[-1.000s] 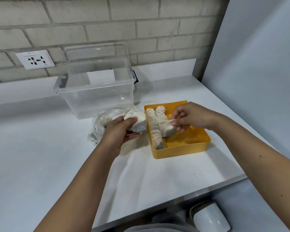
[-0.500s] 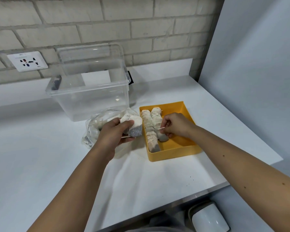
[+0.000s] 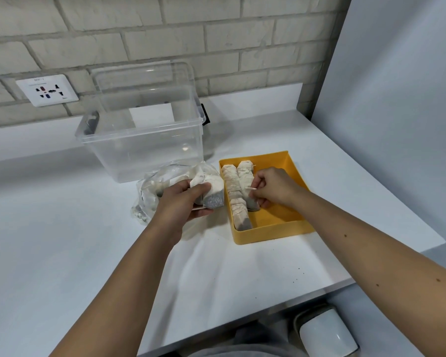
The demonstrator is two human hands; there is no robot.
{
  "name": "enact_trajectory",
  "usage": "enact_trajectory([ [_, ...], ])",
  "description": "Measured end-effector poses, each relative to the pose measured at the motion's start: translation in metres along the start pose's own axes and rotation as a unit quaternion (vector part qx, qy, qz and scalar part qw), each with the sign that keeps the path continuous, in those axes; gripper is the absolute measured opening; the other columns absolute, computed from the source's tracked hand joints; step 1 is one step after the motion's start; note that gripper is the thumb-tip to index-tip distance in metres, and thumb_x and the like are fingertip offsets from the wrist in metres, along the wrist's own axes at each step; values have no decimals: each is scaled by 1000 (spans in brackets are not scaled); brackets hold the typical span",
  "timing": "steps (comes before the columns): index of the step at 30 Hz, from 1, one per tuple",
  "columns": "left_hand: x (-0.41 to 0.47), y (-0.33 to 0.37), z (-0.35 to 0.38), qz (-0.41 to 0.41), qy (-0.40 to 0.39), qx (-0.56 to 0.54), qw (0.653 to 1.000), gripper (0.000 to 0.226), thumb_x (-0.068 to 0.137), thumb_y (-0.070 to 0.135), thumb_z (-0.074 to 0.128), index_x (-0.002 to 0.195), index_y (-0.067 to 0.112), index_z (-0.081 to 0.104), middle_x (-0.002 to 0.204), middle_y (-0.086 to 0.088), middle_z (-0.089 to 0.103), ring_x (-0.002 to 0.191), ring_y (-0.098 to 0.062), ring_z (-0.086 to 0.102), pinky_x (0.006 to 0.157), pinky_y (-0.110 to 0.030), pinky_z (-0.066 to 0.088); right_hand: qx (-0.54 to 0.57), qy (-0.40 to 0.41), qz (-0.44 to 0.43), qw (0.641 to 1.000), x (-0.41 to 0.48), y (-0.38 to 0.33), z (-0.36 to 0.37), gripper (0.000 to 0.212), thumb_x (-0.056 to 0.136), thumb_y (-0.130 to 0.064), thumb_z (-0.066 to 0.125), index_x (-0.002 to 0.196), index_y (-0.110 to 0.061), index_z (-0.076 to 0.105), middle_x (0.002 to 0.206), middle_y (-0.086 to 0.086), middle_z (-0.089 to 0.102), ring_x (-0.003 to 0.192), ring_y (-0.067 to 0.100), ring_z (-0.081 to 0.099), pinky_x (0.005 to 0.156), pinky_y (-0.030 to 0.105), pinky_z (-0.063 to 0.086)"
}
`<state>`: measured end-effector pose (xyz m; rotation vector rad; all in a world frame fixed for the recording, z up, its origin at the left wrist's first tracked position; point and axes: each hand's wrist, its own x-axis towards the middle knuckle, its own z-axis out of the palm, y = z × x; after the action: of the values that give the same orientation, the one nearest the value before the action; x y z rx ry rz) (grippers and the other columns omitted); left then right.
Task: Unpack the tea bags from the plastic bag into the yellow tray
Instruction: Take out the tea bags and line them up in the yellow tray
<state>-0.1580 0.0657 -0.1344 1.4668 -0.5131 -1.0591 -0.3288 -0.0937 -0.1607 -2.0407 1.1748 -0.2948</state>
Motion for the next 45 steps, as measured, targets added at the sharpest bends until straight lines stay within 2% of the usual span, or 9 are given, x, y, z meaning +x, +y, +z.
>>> enact_trajectory([
  [8, -1, 1, 0, 0, -2, 0, 1000, 18, 91, 15, 67, 108, 9, 69, 99, -8, 74, 85, -21, 73, 70, -31, 62, -37, -66, 19, 997, -2, -3, -12, 19, 78, -5, 79, 93, -8, 67, 72, 10, 70, 54, 17, 67, 54, 27, 58],
  [13, -1, 1, 0, 1, -6, 0, 1000, 17, 91, 15, 67, 108, 10, 69, 98, -8, 74, 83, -20, 73, 71, -32, 62, -41, -4, -19, 999, 1, -4, -8, 34, 72, -8, 85, 97, -14, 63, 69, 7, 66, 52, 19, 63, 57, 32, 57],
  [19, -2, 2, -1, 3, -8, 0, 1000, 18, 92, 15, 66, 109, 9, 68, 97, -7, 73, 81, -19, 72, 74, -33, 62, -45, -31, -2, 999, 7, 1, -3, 21, 77, -13, 82, 91, -12, 66, 67, 5, 66, 53, 18, 63, 62, 37, 60],
  [24, -2, 1, -2, 3, -11, -2, 1000, 18, 92, 14, 66, 109, 8, 68, 94, -7, 73, 76, -16, 71, 70, -30, 62, -34, 26, -29, 999, 10, -1, -6, 16, 81, -11, 78, 92, -9, 66, 65, 3, 64, 59, 24, 66, 63, 37, 59],
  [35, -1, 1, 0, -8, -24, 8, 1000, 12, 91, 13, 68, 100, 6, 71, 92, -10, 74, 76, -19, 73, 65, -27, 61, -46, 7, -16, 999, 9, 0, -5, 26, 77, -16, 82, 96, -12, 66, 70, 2, 67, 59, 20, 67, 63, 31, 58],
  [39, -2, 0, 1, -5, -24, 7, 1000, 12, 89, 12, 70, 98, 4, 72, 89, -10, 75, 76, -19, 73, 63, -24, 60, -84, 74, -62, 992, 3, -8, -11, 30, 77, -27, 82, 101, -15, 67, 84, 1, 66, 72, 13, 60, 63, 21, 46],
  [42, -3, 0, 6, 2, -28, -14, 1000, 13, 89, 11, 70, 100, 4, 71, 88, -10, 75, 76, -16, 73, 64, -24, 59, 54, 109, -84, 989, -12, -26, -11, 25, 82, -36, 76, 97, -16, 71, 81, 0, 65, 71, 14, 60, 65, 25, 48],
  [44, -3, 1, 11, 5, -35, -25, 999, 10, 90, 10, 69, 98, 5, 70, 85, -8, 75, 75, -15, 73, 64, -23, 60, 159, 42, -65, 984, -26, -41, -8, 27, 81, -38, 76, 94, -15, 73, 78, 1, 66, 63, 14, 60, 61, 30, 52],
  [45, -4, 2, 14, 6, -39, -28, 999, 8, 90, 10, 69, 96, 5, 70, 84, -8, 75, 75, -15, 73, 64, -23, 60, 163, 18, -68, 984, -30, -45, -6, 26, 79, -36, 79, 92, -14, 74, 79, 2, 67, 63, 15, 61, 61, 33, 54],
])
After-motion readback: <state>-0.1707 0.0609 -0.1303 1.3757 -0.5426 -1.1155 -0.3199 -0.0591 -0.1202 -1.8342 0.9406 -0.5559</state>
